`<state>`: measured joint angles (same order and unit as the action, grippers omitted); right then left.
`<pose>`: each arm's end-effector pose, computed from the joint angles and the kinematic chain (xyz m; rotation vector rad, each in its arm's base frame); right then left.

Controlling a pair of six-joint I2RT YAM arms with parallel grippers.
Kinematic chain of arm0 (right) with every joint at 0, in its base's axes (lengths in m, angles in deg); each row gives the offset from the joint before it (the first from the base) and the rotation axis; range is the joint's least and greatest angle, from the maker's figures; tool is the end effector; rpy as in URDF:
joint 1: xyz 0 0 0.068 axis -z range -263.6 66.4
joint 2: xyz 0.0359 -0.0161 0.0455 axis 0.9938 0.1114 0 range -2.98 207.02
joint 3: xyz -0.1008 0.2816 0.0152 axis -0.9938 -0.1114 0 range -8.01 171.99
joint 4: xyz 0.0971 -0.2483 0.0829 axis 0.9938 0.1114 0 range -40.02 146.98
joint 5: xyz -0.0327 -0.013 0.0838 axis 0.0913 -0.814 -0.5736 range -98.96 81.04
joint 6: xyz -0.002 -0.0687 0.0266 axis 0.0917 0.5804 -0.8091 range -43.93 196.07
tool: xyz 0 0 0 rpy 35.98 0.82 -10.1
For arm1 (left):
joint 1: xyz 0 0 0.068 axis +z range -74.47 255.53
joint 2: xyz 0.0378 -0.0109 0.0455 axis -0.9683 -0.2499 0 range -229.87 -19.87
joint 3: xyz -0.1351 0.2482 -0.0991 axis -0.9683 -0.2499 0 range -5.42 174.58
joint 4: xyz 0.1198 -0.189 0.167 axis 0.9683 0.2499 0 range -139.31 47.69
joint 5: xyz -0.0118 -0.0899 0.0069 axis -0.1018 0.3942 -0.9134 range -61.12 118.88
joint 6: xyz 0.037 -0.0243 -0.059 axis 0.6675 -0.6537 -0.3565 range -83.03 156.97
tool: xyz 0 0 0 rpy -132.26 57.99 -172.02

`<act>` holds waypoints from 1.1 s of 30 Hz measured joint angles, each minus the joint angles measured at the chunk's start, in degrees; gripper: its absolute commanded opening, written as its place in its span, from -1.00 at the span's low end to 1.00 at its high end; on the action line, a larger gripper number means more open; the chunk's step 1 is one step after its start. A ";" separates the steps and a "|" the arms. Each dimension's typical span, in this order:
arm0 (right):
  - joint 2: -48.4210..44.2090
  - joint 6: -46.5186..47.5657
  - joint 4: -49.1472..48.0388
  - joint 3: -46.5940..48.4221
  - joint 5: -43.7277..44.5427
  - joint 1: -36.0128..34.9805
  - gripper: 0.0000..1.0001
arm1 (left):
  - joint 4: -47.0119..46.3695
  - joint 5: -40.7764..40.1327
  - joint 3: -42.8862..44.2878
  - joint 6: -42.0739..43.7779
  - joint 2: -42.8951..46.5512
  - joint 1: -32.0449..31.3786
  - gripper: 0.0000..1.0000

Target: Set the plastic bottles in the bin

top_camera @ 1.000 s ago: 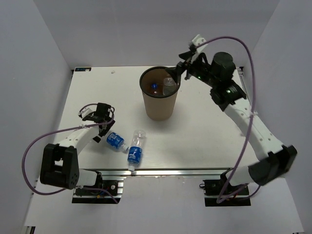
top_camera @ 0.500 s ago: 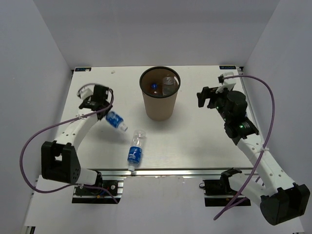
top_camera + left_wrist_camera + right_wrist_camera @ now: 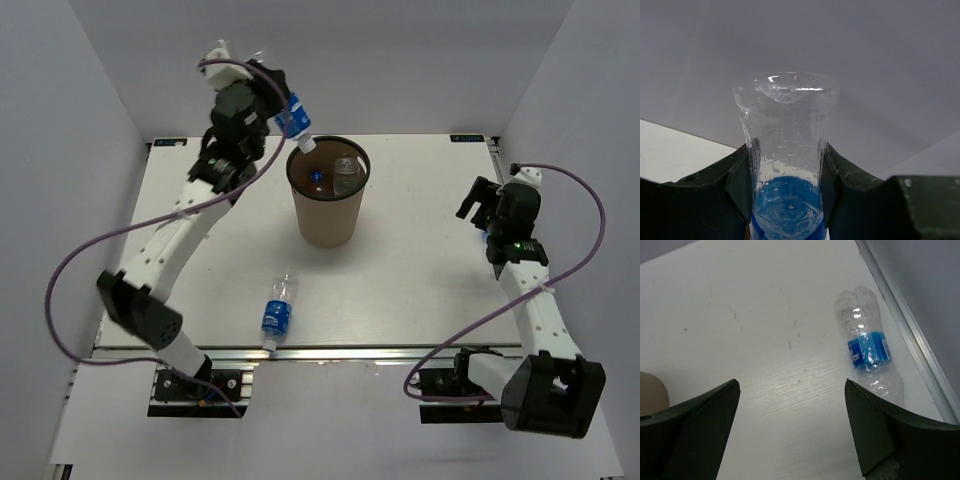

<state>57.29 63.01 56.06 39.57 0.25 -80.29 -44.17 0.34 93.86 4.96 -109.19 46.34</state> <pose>0.2726 -0.0257 0.3238 0.3773 1.8565 -0.0368 0.3580 -0.1663 0.5204 -0.4402 1.4512 -0.4895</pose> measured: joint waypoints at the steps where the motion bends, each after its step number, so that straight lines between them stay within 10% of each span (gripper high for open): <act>1: 1.27 -0.15 0.50 0.00 -0.24 0.61 0.79 | -1.57 -0.04 1.99 1.53 -2.99 -0.81 -0.31; 4: 4.61 -0.20 1.20 0.04 -0.44 2.32 0.79 | -2.99 -0.96 8.04 5.95 -12.92 -3.54 -0.09; 9: 11.78 0.13 1.95 4.26 -4.72 10.38 0.79 | -0.68 -2.82 12.04 10.67 -25.07 -6.84 0.96; 26: 49.46 12.44 16.00 33.42 -14.23 16.55 0.78 | -1.18 -2.34 10.84 13.84 -11.89 -6.71 0.96; 33: 51.32 12.39 19.65 33.16 -13.66 16.52 0.60 | -1.29 -7.34 -9.97 12.41 4.87 -6.71 0.96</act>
<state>108.61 75.40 75.71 72.72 -13.41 -63.77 -45.46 -7.00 83.90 17.38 -104.31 39.63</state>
